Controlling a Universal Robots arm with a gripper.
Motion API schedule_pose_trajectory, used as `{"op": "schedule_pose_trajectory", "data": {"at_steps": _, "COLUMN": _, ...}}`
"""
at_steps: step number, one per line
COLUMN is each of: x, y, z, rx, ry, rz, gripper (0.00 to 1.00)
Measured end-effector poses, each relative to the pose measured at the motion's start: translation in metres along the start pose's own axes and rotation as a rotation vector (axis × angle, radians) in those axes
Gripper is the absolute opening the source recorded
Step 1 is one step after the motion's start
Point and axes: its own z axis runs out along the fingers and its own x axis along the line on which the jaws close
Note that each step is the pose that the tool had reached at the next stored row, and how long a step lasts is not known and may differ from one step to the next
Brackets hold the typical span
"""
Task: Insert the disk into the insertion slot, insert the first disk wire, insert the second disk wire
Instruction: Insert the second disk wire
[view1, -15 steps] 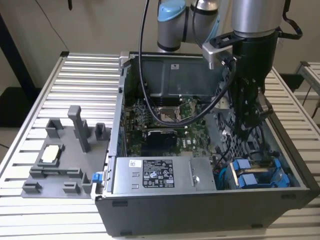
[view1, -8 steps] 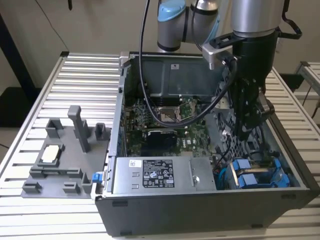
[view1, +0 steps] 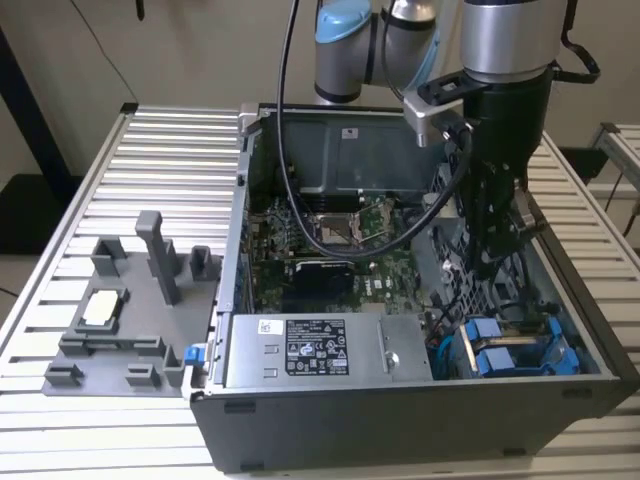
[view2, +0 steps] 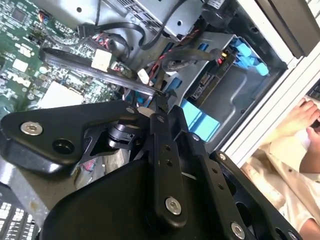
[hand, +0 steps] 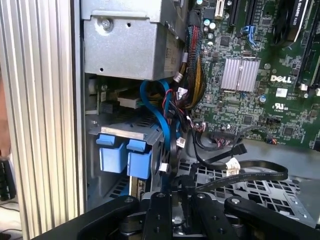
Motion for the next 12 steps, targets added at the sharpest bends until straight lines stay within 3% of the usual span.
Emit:
{"op": "schedule_pose_trajectory", "data": {"at_steps": 4, "x": 0.0014, "y": 0.0002, "z": 0.0003, "rx": 0.0066, "ry": -0.0696, "rz": 0.015, "gripper": 0.23}}
{"op": "schedule_pose_trajectory", "data": {"at_steps": 5, "x": 0.0025, "y": 0.0003, "z": 0.0005, "rx": 0.0072, "ry": -0.0764, "rz": 0.017, "gripper": 0.23}}
{"op": "schedule_pose_trajectory", "data": {"at_steps": 12, "x": 0.011, "y": 0.0006, "z": 0.0022, "rx": 0.0066, "ry": -0.0797, "rz": 0.017, "gripper": 0.23}}
